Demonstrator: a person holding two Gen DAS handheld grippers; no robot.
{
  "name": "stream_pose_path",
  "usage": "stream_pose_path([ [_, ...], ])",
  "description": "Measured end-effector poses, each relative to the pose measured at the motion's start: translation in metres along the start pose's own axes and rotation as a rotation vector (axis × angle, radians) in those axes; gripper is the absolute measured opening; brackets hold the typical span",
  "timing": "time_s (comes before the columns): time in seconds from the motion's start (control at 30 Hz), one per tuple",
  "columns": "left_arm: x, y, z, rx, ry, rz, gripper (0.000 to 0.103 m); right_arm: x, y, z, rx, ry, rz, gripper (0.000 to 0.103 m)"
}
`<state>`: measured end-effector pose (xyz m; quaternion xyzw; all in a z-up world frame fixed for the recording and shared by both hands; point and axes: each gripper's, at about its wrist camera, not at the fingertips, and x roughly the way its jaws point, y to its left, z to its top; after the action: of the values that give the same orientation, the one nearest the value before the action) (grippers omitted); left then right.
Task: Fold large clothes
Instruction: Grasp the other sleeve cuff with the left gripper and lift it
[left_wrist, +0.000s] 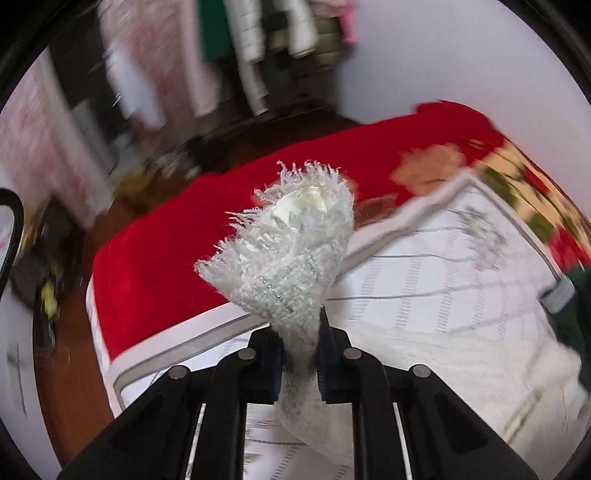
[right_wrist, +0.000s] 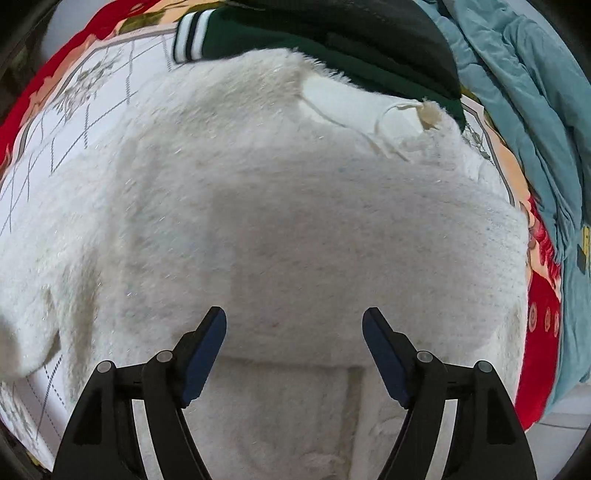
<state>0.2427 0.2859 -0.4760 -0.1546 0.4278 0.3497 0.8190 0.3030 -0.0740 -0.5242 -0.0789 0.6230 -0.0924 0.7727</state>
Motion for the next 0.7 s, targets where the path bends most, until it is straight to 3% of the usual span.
stream_pose_path([
  [0.17, -0.049, -0.087, -0.011, 0.189, -0.044, -0.125, 0.01, 0.002, -0.056, 0.002, 0.095, 0.013, 0.049, 0.078],
  [0.33, -0.119, -0.183, -0.044, 0.354, -0.059, -0.309, 0.01, 0.001, -0.155, -0.013, 0.278, 0.045, 0.07, 0.078],
  [0.47, -0.172, -0.267, -0.092, 0.467, -0.019, -0.469, 0.01, 0.004, -0.238, -0.03, 0.412, 0.068, 0.056, 0.078],
  [0.57, -0.195, -0.318, -0.132, 0.54, 0.033, -0.545, 0.01, 0.009, -0.296, -0.051, 0.5, 0.081, 0.035, 0.078],
  [0.7, -0.209, -0.376, -0.189, 0.672, 0.089, -0.577, 0.01, 0.02, -0.353, -0.08, 0.588, 0.106, 0.003, 0.078],
])
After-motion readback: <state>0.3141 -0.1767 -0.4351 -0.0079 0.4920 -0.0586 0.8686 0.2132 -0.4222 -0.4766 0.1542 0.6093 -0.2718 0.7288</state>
